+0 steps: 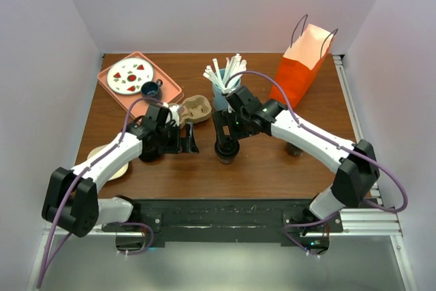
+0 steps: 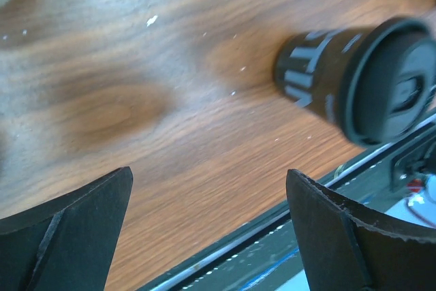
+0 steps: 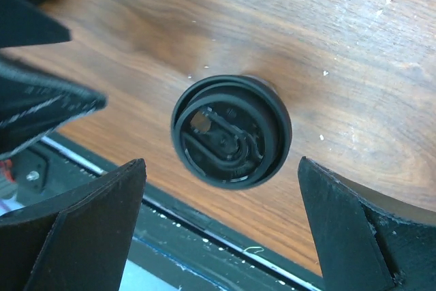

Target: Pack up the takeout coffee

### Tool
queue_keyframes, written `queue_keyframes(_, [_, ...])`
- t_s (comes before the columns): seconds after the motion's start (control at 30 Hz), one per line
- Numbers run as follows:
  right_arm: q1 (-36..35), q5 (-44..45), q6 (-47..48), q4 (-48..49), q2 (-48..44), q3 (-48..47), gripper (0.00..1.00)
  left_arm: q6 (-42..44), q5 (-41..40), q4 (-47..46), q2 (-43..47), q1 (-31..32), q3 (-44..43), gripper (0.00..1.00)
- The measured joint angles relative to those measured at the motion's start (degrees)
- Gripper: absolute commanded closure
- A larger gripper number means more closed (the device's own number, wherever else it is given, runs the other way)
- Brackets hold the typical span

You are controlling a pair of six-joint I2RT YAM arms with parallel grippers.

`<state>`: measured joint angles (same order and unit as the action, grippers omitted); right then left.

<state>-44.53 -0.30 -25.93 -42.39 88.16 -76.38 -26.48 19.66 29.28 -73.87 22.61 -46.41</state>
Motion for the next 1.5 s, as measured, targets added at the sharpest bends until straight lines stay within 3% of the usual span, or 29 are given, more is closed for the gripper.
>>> queue_keyframes(0.43, [-5.4,8.5,-0.5,-3.9,8.0,-4.1,0.08,1.8,-0.1,-2.4,3.0,0.0,4.1,0.00])
queue_keyframes(0.73, [-6.9,8.8,-1.5,-4.9,8.9,-4.2,0.20,2.1,0.0,-3.4,3.0,0.0,4.2,0.00])
queue_keyframes(1.0, [-6.9,10.2,-2.3,-5.7,8.9,-4.2,0.29,2.1,-0.1,-3.5,3.0,0.0,4.2,0.01])
queue_keyframes(1.3, [-6.6,12.3,-2.8,-6.4,8.8,-4.3,0.31,2.1,-0.1,-3.7,3.0,0.0,4.4,0.01])
queue_keyframes(1.5, [-0.3,12.8,-2.3,-6.6,8.4,-4.2,0.31,2.1,-0.1,-3.9,3.1,0.0,5.0,0.01])
